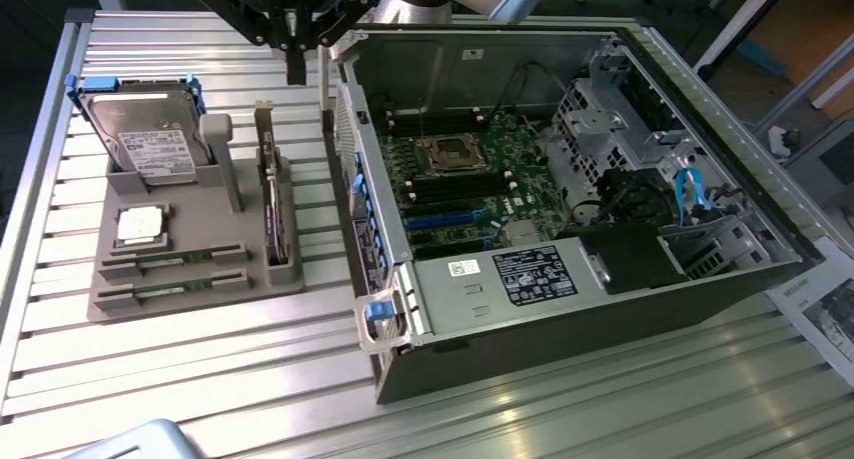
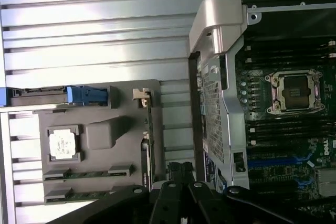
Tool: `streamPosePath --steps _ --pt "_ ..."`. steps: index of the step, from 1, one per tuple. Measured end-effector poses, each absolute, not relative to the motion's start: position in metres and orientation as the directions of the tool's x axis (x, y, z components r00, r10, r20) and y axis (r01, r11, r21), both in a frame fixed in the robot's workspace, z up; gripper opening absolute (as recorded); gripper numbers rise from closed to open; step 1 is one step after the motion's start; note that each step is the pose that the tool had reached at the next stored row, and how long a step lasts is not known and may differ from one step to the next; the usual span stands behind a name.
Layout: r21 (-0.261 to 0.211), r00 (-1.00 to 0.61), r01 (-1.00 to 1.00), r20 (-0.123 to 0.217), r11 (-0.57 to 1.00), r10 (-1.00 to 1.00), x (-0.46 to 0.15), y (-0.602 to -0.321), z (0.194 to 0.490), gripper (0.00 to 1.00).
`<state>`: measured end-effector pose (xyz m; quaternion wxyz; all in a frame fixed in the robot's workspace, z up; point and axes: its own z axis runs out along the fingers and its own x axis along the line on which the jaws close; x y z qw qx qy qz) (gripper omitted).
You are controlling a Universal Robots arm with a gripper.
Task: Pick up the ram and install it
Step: 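Reach for the ram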
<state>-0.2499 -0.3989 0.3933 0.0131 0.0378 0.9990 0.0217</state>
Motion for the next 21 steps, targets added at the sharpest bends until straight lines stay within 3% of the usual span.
streamPosePath --steps 21 --pt "0.044 -0.997 0.075 -0.025 0.996 0.076 -0.32 -0.399 0.393 0.1"
